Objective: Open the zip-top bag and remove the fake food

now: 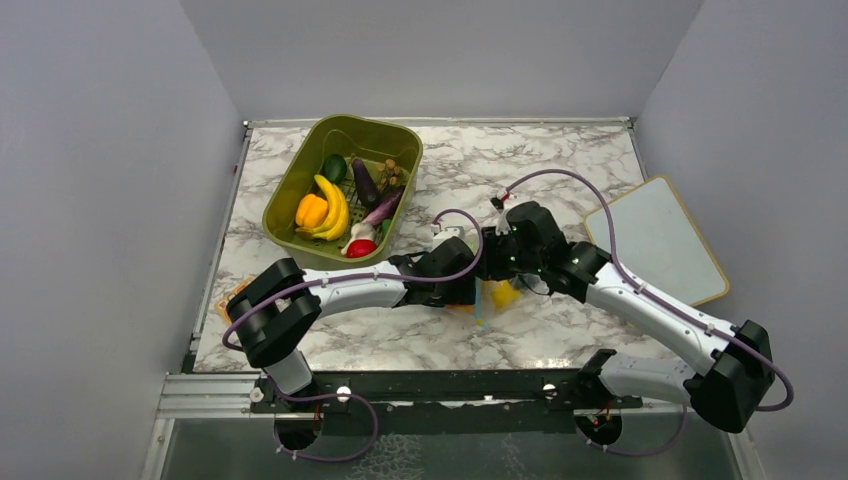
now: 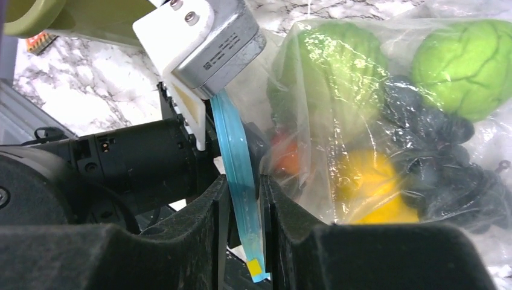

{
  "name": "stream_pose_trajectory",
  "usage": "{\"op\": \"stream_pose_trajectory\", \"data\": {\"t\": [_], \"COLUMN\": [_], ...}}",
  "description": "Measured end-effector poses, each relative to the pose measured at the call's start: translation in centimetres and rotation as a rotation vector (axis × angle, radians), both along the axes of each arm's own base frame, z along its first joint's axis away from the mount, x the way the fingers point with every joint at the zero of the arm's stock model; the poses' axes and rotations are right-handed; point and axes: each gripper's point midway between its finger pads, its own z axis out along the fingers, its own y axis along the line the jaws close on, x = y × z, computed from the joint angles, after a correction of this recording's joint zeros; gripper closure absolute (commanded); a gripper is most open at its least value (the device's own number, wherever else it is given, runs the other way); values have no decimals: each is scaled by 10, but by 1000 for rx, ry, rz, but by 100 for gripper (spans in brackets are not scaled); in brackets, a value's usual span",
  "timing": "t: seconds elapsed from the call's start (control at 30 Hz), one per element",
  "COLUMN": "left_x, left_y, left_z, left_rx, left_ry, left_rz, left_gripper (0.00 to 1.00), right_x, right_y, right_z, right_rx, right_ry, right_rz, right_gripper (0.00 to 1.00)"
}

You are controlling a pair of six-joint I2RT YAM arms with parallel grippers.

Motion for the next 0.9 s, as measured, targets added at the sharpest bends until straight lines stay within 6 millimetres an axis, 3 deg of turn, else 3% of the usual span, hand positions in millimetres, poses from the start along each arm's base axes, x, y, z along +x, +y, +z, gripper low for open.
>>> {"op": "stream_pose_trajectory", "data": {"t": [0.6,0.9], "left_x": [0,-5], "left_y": [1,10], "left_z": [1,2], "left_rx": [2,9], "left_ry": [-5,-17], "left_rz": [-9,-27], "left_gripper": [85,64], "right_x": [17,14], "right_y": [-19,-20], "right_z": [7,-17], "right_rx": [-63,-76], "right_ry": [-55,17], "right_rz": [-121,-165], "right_gripper": [90,90]}}
